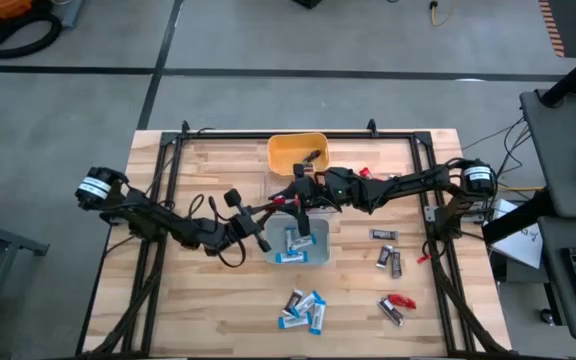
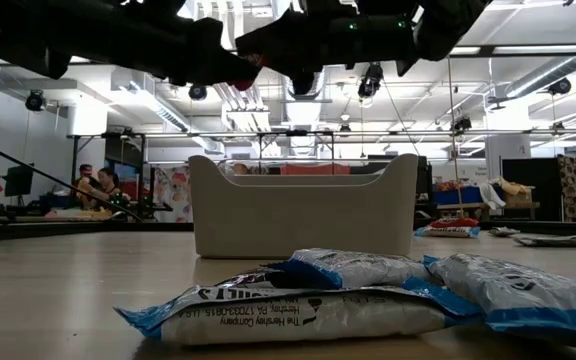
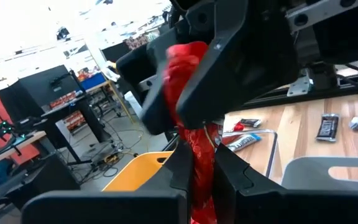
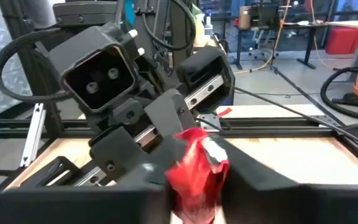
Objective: Organize candy in baskets
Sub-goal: Put the red chocolate bar into the transparent bin
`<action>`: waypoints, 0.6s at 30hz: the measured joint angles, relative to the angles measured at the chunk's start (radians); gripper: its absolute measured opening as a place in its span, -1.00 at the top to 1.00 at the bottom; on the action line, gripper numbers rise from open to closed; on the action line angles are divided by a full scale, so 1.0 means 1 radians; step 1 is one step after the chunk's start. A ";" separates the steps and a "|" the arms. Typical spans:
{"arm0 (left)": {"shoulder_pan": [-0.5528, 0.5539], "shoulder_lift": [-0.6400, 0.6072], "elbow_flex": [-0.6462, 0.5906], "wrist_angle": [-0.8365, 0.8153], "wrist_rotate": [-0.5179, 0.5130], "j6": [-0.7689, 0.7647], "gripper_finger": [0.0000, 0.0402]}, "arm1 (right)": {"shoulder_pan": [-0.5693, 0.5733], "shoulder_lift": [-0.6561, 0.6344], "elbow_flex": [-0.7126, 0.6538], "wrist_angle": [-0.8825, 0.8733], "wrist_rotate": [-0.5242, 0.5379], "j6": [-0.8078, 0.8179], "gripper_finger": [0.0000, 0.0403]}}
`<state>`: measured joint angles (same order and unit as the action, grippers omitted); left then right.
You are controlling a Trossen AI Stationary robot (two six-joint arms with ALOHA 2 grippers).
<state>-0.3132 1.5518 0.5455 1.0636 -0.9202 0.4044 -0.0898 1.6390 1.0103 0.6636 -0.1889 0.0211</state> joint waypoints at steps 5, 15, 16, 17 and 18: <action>0.000 -0.008 -0.004 0.002 -0.001 -0.030 0.92 | 0.004 0.000 0.000 0.022 -0.002 -0.037 0.85; 0.011 -0.043 -0.009 -0.008 -0.025 -0.133 0.50 | -0.052 -0.018 0.000 -0.045 0.008 -0.066 0.85; 0.013 -0.047 -0.009 -0.009 -0.024 -0.141 0.44 | -0.069 -0.025 0.000 -0.072 0.020 -0.067 0.85; 0.015 -0.049 -0.010 -0.009 -0.024 -0.149 0.39 | -0.087 -0.035 0.000 -0.111 0.034 -0.067 0.85; 0.018 -0.049 -0.011 -0.011 -0.024 -0.153 0.34 | -0.107 -0.047 0.000 -0.161 0.035 -0.067 0.85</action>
<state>-0.2948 1.5024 0.5348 1.0527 -0.9444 0.2515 -0.1970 1.5922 1.0103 0.5030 -0.1535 -0.0464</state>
